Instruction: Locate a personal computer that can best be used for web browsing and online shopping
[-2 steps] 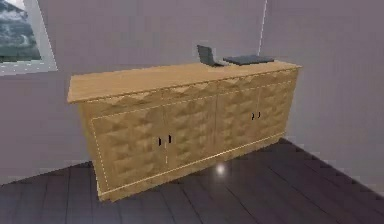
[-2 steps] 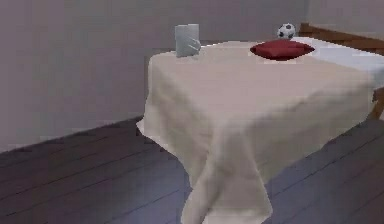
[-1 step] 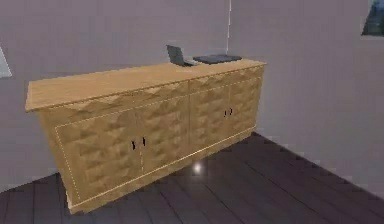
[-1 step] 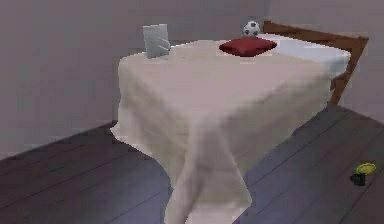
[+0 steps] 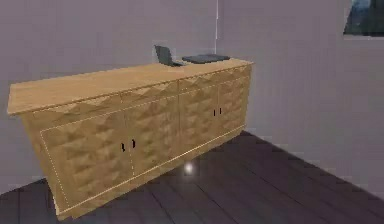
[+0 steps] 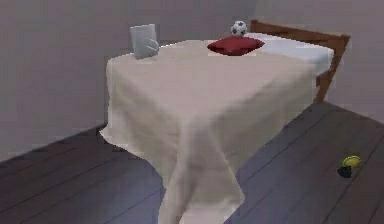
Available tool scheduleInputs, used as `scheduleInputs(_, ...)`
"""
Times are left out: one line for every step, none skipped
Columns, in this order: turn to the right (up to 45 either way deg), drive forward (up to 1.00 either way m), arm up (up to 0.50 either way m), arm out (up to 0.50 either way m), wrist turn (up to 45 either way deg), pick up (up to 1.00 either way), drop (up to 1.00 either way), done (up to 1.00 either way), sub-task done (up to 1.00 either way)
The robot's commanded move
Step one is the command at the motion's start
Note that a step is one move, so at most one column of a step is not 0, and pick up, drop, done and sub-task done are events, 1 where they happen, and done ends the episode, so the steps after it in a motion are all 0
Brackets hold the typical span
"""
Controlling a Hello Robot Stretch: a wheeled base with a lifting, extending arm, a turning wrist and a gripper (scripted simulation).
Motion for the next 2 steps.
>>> scheduleInputs(0.0, 0.95, 0.00, 0.00, 0.0, 0.00, 0.00, 0.00, 0.00)
scheduleInputs(0.0, 0.00, 0.00, 0.00, 0.0, 0.00, 0.00, 1.00, 0.00)
